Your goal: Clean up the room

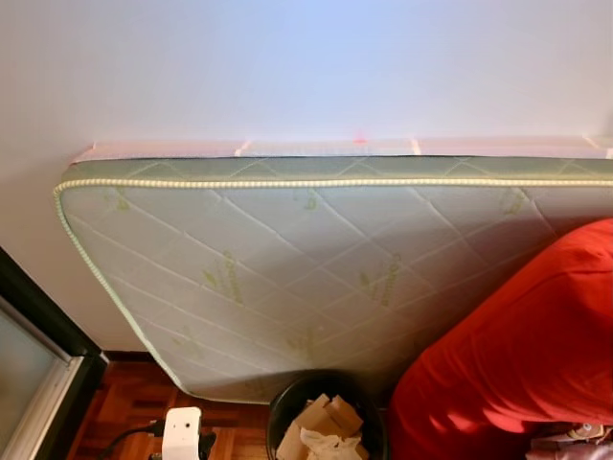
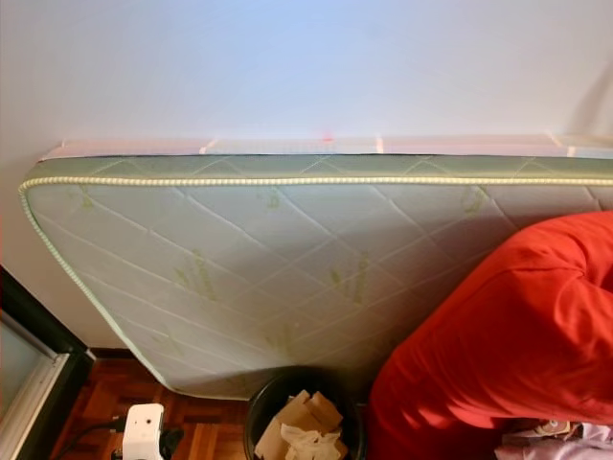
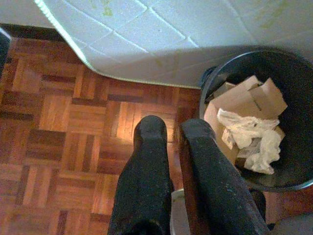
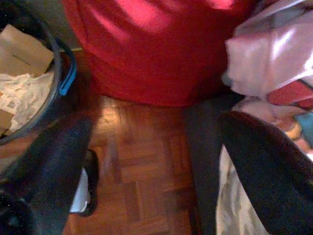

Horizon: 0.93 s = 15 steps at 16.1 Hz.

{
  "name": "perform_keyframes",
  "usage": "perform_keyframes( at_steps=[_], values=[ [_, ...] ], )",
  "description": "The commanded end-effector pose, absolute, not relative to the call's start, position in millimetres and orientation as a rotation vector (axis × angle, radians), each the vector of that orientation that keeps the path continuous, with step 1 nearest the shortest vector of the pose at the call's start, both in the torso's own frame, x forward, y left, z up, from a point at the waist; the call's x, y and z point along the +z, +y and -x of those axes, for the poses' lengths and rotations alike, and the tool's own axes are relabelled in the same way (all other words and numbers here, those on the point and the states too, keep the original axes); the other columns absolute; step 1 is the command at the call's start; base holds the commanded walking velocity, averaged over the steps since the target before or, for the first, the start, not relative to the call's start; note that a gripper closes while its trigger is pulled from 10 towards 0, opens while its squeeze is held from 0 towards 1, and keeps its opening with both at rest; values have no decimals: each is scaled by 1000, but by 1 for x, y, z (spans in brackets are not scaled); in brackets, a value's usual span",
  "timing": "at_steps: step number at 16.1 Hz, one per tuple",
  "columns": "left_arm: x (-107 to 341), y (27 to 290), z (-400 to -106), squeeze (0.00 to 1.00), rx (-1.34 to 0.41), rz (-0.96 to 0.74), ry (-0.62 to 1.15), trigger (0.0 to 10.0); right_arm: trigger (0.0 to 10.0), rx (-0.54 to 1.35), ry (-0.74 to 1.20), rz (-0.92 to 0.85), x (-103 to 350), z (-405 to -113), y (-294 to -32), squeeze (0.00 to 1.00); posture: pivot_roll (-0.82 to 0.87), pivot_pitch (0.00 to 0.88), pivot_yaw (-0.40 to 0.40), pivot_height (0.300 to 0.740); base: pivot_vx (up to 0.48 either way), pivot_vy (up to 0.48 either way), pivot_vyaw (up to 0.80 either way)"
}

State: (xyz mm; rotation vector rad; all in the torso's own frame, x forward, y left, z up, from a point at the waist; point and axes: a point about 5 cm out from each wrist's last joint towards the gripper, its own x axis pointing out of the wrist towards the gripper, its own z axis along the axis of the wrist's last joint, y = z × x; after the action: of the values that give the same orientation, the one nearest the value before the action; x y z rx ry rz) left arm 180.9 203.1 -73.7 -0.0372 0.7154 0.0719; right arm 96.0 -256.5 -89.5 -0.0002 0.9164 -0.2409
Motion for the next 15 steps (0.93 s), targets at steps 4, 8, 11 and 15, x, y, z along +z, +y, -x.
perform_keyframes(
  at_steps=[4,8,11,15],
  values=[
    [-81,208,-167,0,128,79,781,10000,10000,-212,926,-23,-90,-128,-244,0,80,0,25,713,0,0,0],
    [-87,206,-156,0,143,105,817,10000,10000,-217,913,-40,-88,-139,-240,0,92,0,14,713,0,0,0],
    [-88,205,-153,0,146,113,821,10000,10000,-220,925,-46,-89,-137,-240,0,89,0,16,713,0,0,0],
    [-89,205,-150,0,139,114,836,10000,10000,-226,925,-69,-91,-136,-236,0,82,0,20,713,0,0,0]
  ],
)
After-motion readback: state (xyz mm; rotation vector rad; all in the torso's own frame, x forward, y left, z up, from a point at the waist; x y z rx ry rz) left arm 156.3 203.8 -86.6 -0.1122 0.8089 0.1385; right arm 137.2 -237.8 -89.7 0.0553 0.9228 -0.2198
